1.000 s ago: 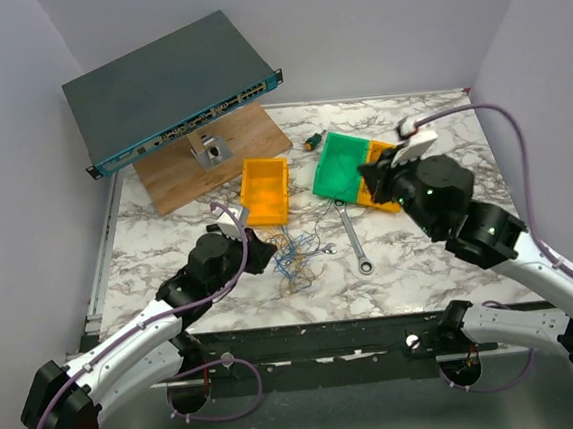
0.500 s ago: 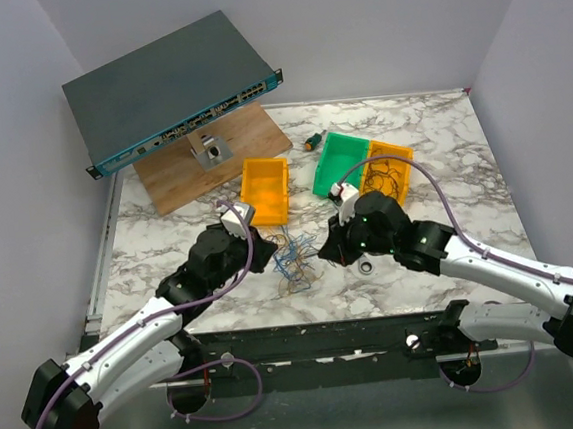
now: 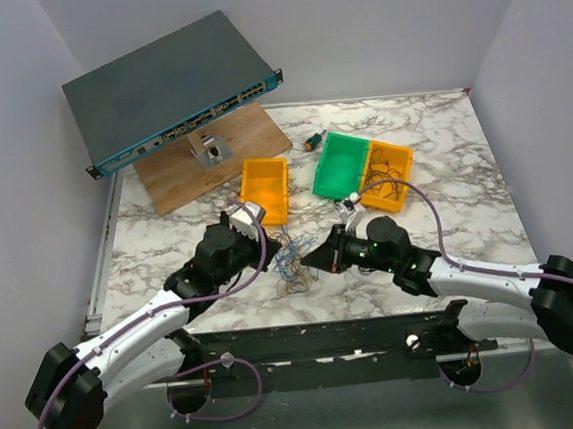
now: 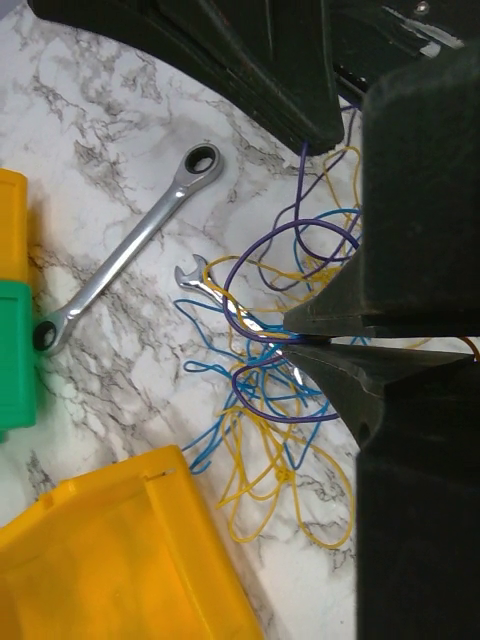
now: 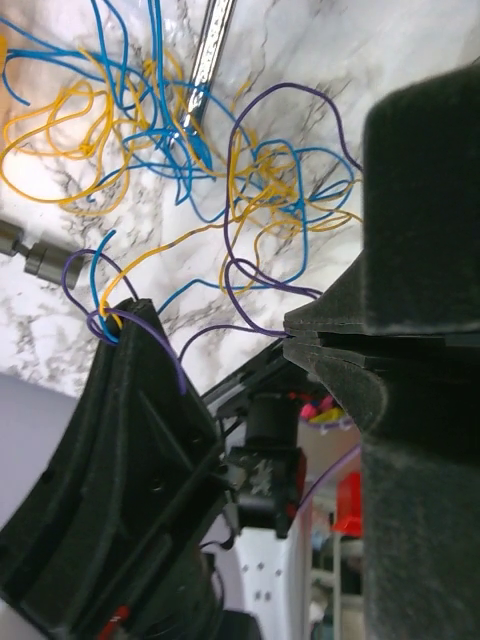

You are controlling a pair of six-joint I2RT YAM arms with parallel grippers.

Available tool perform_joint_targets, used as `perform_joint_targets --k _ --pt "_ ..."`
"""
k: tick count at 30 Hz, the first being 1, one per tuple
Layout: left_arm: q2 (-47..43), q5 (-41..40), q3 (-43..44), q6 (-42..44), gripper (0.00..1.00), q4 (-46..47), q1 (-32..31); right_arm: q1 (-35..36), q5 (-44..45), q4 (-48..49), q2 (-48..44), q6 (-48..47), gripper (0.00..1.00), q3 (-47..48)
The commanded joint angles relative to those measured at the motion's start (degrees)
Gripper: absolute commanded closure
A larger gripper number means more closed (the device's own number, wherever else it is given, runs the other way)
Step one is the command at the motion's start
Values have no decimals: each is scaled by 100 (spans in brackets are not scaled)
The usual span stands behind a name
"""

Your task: Untangle the cables

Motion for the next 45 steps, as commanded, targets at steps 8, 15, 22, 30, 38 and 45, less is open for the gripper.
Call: perform_joint_targets --k 8,15,22,30,38,45 --pt "-250 -470 -599 513 93 1190 -134 34 466 2895 872 1726 91 -361" --pt "-438 -554 -671 571 93 1241 -192 28 541 2566 1159 1992 77 -98" --pt "-625 -582 -801 568 93 1266 -201 33 436 2646 1476 2232 67 14" --pt "-696 -582 -806 579 93 1232 -236 34 327 2692 1730 2228 63 244" --pt "-671 -547 -779 582 92 1169 -267 30 229 2425 1925 2108 99 592" --pt "-438 -782 -644 407 55 898 -263 30 297 698 1073 1199 99 1009"
